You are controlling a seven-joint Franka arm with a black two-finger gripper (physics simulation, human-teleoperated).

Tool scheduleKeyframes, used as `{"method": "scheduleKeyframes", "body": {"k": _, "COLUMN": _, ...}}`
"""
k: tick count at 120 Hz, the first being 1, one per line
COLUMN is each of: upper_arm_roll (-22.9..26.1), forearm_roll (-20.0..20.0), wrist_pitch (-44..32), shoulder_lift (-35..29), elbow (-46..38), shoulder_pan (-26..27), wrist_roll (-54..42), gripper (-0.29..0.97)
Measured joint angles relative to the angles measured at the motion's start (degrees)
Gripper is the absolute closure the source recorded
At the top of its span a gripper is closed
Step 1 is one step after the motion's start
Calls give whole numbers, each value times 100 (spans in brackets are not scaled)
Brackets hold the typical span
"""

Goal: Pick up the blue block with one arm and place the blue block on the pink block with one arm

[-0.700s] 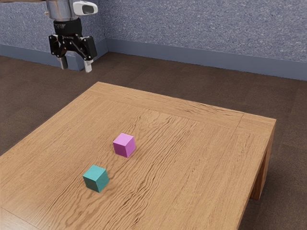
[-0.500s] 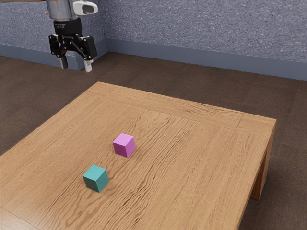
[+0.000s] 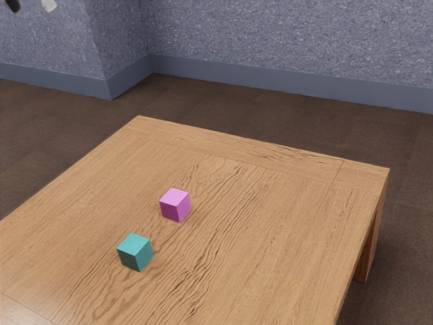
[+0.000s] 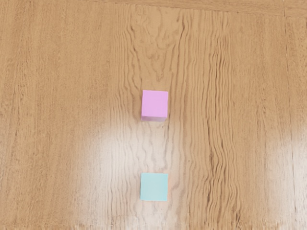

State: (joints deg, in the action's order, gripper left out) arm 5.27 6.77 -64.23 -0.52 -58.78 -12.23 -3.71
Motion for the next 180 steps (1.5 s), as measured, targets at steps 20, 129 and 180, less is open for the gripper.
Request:
{"method": "scheduleKeyframes", "body": {"k": 20, "upper_arm_roll": 395, "forearm_roll": -501, "wrist_pitch": -1019, "shoulder_lift": -1493, "elbow": -3905, "shoulder_pan": 546, "wrist_roll": -118, "gripper": 0}}
{"method": "scheduleKeyframes", "body": {"k": 129, "upper_arm_roll": 651, "forearm_roll": -479, "wrist_pitch": -6518, "shoulder_lift": -1528, "elbow": -9069, "shoulder_pan": 240, "wrist_roll": -158, "gripper": 0}}
{"method": "scheduleKeyframes", "body": {"k": 180, "upper_arm_roll": 629, "forearm_roll": -474, "wrist_pitch": -7395, "shoulder_lift": -401, "elbow": -8495, "shoulder_pan": 162, "wrist_roll": -151, "gripper": 0}}
